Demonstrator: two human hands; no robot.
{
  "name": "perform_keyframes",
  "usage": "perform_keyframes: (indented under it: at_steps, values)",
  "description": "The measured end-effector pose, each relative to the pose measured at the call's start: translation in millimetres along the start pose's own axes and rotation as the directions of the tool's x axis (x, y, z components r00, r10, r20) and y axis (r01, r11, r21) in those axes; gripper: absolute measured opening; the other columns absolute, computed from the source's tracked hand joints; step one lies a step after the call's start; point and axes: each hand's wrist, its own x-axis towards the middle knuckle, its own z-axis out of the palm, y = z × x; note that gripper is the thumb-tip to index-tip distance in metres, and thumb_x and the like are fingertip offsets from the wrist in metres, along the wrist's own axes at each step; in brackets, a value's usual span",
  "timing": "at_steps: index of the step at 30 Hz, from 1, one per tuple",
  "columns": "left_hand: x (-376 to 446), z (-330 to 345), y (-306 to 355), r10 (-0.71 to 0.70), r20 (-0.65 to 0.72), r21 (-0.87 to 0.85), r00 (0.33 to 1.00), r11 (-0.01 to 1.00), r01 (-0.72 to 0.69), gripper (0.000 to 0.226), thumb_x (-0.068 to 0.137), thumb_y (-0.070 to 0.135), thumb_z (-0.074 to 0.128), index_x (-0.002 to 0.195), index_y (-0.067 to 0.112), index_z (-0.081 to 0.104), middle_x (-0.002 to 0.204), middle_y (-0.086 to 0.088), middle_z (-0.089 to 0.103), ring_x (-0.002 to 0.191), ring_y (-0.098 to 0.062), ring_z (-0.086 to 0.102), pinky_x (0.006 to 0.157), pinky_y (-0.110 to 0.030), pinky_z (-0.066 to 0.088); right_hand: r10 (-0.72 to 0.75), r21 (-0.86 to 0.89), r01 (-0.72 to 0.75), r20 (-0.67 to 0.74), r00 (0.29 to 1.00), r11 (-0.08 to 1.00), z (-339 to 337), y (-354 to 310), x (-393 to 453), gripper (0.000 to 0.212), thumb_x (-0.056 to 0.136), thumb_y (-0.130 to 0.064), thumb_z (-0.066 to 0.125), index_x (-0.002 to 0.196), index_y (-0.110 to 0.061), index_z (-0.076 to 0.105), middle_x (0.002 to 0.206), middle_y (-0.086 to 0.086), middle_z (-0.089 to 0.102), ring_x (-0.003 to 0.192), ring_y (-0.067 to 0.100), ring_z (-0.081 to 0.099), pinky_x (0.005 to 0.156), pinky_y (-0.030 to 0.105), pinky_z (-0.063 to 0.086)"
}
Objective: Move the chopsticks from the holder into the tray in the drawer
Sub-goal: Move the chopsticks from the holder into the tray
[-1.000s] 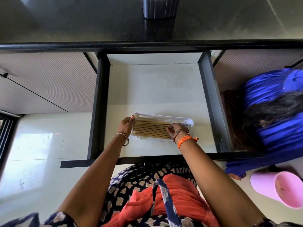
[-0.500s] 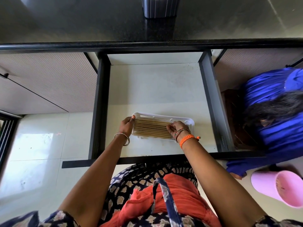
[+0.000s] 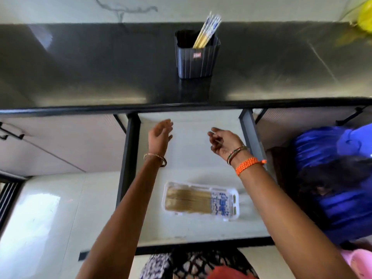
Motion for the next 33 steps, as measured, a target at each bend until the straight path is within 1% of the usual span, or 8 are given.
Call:
perform_keyframes:
  at_steps: [5,9,11,15,18,21,26,33]
  values:
    - [64.8,42.8,102.4,0.321,0.072,0.173,0.944,0.928,-0.329,0.033,0.089,-0.001,0.047,0.120,0.003,0.057,0.114,-0.009,0.064,0.098,-0.009,0.059,0.092,-0.029,0.049,-0.355,-0.183,0.355,0.033,0.934,0.917,51.6,-116.6,25.5,0.034,0.090,0.003,0.042,0.072,-0.020,0.058,0.066,-0.005,0.061,0.041,-0.002,0.054,0.041,0.014,0.039]
    - [115.2,60.0,137.4,0.439,0.135,0.475,0.888,0.758,-0.447,0.040,0.087,0.001,0.047,0.125,0.012,0.055,0.109,-0.008,0.066,0.093,-0.011,0.061,0.081,-0.009,0.044,-0.523,-0.219,0.506,-0.026,0.852,0.834,76.9,-198.1,70.7,0.026,0.087,-0.002,0.055,0.069,-0.020,0.060,0.065,-0.002,0.058,0.051,0.004,0.050,0.043,0.016,0.040]
    - [137.6,65.3,144.0,0.440,0.186,0.564,0.879,0.685,-0.462,0.045,0.087,0.002,0.047,0.130,0.016,0.052,0.105,-0.009,0.063,0.079,-0.015,0.061,0.070,-0.006,0.044,-0.569,-0.259,0.534,-0.084,0.818,0.805,84.5,-228.0,96.5,0.028,0.085,-0.005,0.056,0.063,-0.022,0.059,0.064,-0.003,0.056,0.054,0.007,0.048,0.051,0.022,0.042]
    - [178.3,76.7,142.6,0.415,0.264,0.672,0.871,0.569,-0.475,0.051,0.089,0.002,0.043,0.138,0.018,0.041,0.146,-0.012,0.041,0.138,-0.023,0.036,0.110,-0.028,0.034,-0.638,-0.420,0.553,-0.086,0.765,0.720,104.3,-260.6,174.4,0.032,0.085,-0.030,0.060,0.056,-0.021,0.048,0.066,0.003,0.056,0.058,0.017,0.048,0.060,0.031,0.042]
    - [199.4,75.0,133.0,0.355,0.275,0.716,0.894,0.545,-0.437,0.047,0.091,0.007,0.044,0.136,0.019,0.044,0.135,-0.015,0.054,0.108,-0.026,0.060,0.089,-0.029,0.046,-0.634,-0.507,0.533,-0.034,0.773,0.677,124.4,-267.9,195.9,0.027,0.084,-0.035,0.064,0.073,-0.010,0.064,0.082,0.009,0.058,0.076,0.018,0.050,0.072,0.029,0.040]
    - [208.4,74.3,125.9,0.365,0.288,0.722,0.885,0.524,-0.452,0.042,0.089,0.005,0.045,0.129,0.016,0.052,0.141,-0.004,0.050,0.128,-0.022,0.049,0.105,-0.026,0.037,-0.638,-0.493,0.549,-0.016,0.770,0.675,132.6,-271.9,201.9,0.033,0.084,-0.024,0.068,0.104,0.002,0.070,0.087,0.005,0.062,0.080,0.015,0.056,0.072,0.023,0.041]
    - [210.3,79.2,125.3,0.378,0.276,0.703,0.884,0.548,-0.454,0.038,0.088,0.007,0.047,0.124,0.016,0.057,0.143,-0.001,0.047,0.128,-0.019,0.049,0.113,-0.036,0.036,-0.699,-0.503,0.569,-0.106,0.707,0.651,133.2,-272.2,207.9,0.027,0.086,-0.022,0.066,0.096,0.003,0.072,0.094,0.015,0.073,0.076,0.018,0.061,0.074,0.027,0.051]
    - [203.4,85.2,132.4,0.335,0.273,0.725,0.902,0.544,-0.422,0.039,0.089,0.009,0.047,0.125,0.020,0.056,0.146,-0.002,0.043,0.113,-0.025,0.058,0.111,-0.049,0.034,-0.719,-0.478,0.582,-0.169,0.675,0.658,125.9,-281.5,194.1,0.026,0.087,-0.022,0.065,0.086,0.003,0.070,0.061,-0.001,0.057,0.060,0.013,0.058,0.064,0.025,0.048]
